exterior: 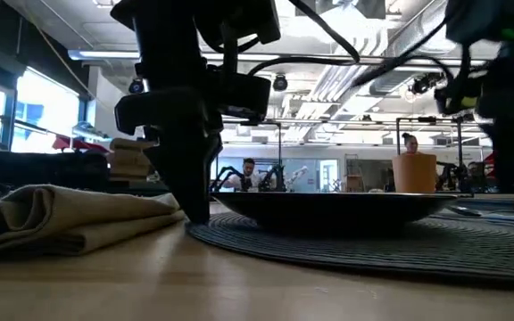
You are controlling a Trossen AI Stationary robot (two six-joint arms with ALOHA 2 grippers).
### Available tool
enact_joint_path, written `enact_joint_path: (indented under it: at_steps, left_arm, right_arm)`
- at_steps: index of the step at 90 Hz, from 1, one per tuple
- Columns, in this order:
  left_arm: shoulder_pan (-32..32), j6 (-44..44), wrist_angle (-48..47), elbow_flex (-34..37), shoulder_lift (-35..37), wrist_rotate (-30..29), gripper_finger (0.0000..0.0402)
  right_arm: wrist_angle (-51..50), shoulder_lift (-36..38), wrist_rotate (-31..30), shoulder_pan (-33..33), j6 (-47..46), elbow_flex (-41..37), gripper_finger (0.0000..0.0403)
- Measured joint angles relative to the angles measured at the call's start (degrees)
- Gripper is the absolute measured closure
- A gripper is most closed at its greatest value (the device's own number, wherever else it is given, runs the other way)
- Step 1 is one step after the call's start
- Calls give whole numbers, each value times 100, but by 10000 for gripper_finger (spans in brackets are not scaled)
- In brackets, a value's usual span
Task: Set table place
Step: Adjust the silverware on the gray placemat
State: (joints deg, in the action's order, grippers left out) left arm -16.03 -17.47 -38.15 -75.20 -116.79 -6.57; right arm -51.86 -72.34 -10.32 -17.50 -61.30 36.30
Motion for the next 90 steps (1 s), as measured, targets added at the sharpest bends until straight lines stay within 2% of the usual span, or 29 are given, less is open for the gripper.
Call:
enact_joint_path:
  at_steps: [11,25,39,56,74,90]
  left_arm:
    - [-22,20,13,0,0,-17,328]
    - [-50,109,57,0,0,-29,328]
    - [-57,114,63,0,-5,-113,328]
    - [-57,114,68,0,-5,-132,328]
    - [-55,114,72,0,-5,-144,328]
    - [-55,109,75,0,-5,-146,328]
  right_arm:
    - [97,0,166,294,75,-351,223]
    - [405,0,597,338,261,-590,224]
    - [604,9,817,326,230,-689,272]
    - [623,3,871,326,296,-639,387]
    - [139,-4,958,328,19,-302,392]
    - [-87,3,1206,322,-692,98,399]
